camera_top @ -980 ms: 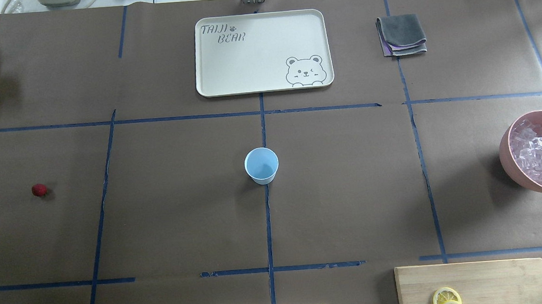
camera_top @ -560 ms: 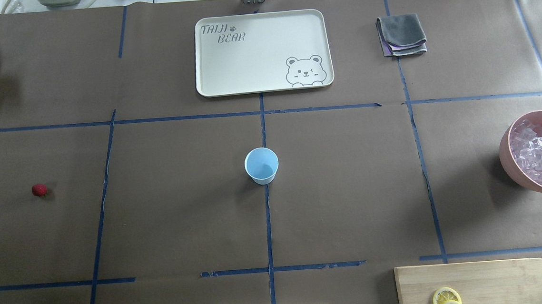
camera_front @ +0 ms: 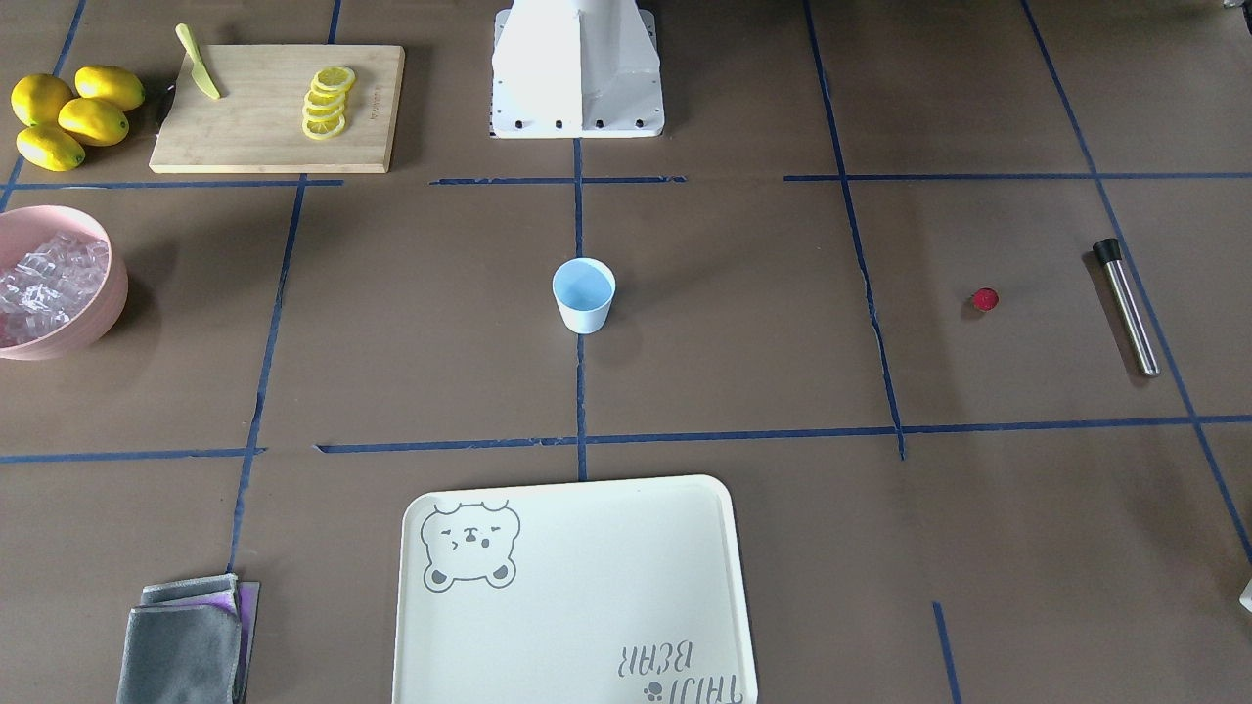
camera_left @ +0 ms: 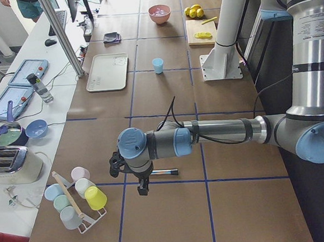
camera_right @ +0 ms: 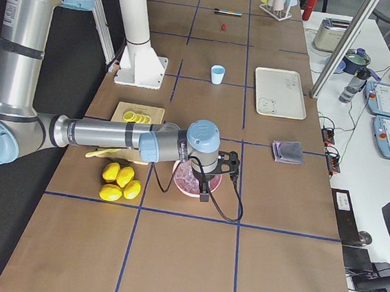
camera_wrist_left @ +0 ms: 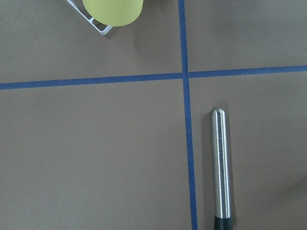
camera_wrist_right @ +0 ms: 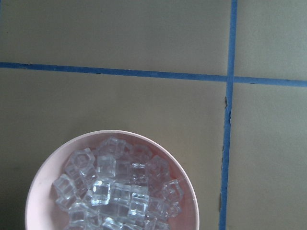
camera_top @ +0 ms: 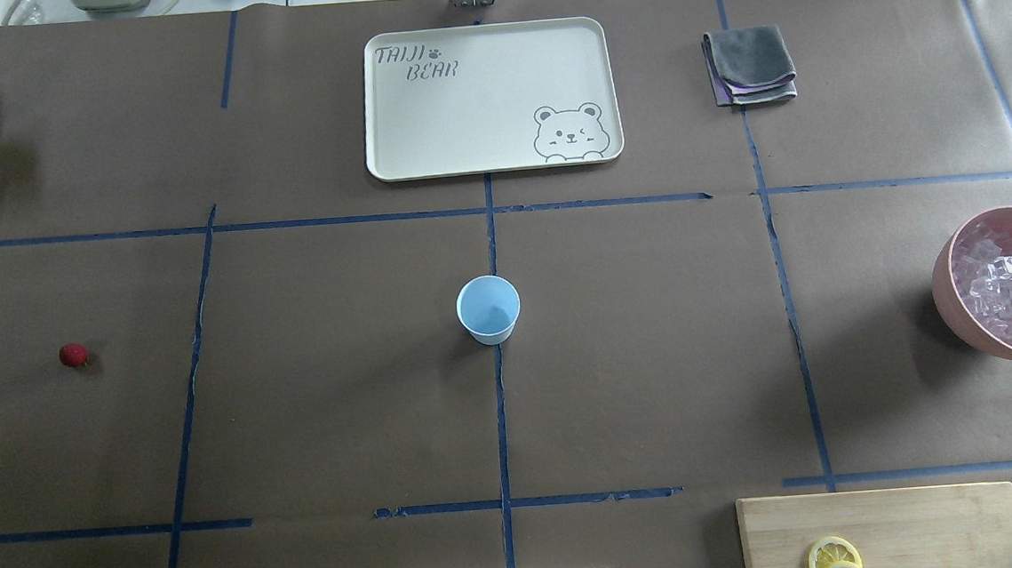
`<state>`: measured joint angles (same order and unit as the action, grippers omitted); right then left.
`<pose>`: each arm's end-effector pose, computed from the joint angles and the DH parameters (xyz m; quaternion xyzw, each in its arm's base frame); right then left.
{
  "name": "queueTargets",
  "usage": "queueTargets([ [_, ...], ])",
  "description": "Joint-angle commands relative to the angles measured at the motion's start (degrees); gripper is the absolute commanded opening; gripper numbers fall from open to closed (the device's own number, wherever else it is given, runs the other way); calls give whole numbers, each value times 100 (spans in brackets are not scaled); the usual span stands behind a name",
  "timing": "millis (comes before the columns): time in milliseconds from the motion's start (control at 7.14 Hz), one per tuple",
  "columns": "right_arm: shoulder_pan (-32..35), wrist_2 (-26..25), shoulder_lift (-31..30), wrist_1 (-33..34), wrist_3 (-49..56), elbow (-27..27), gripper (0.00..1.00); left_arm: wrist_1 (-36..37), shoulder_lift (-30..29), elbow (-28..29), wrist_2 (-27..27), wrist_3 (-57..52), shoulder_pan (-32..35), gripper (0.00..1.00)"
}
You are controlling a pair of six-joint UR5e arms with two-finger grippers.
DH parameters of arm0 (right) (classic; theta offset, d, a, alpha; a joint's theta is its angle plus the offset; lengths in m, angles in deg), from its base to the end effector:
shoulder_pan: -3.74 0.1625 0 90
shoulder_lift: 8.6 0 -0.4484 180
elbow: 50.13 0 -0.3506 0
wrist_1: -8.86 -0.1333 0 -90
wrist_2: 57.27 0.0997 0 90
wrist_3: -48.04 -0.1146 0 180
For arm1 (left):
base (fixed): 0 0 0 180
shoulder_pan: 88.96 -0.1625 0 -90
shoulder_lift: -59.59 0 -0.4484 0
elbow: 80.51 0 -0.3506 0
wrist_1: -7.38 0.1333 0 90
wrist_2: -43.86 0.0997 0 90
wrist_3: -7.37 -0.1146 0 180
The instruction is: Mash ice and strawberries in cup
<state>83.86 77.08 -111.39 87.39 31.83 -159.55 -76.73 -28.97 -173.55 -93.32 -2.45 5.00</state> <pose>-0.0110 -0.3729 0.6062 0.0578 -0.3960 -0.0088 0.9164 -0.0790 -0.4284 0.6861 0.0139 0.4011 0.0319 0.9154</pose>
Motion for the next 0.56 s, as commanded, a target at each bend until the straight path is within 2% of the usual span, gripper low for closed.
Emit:
queueTargets([
  [0,-548,-242,-241,-189,-854,-412,97,0,6,-12,-1,7,0,100],
  [140,-950,-504,-259,-189,-1293,-544,97,0,6,-12,-1,7,0,100],
  [420,-1479,-603,-268,-189,-1832,-546,87,-9,-3,-3,-1,7,0,100],
])
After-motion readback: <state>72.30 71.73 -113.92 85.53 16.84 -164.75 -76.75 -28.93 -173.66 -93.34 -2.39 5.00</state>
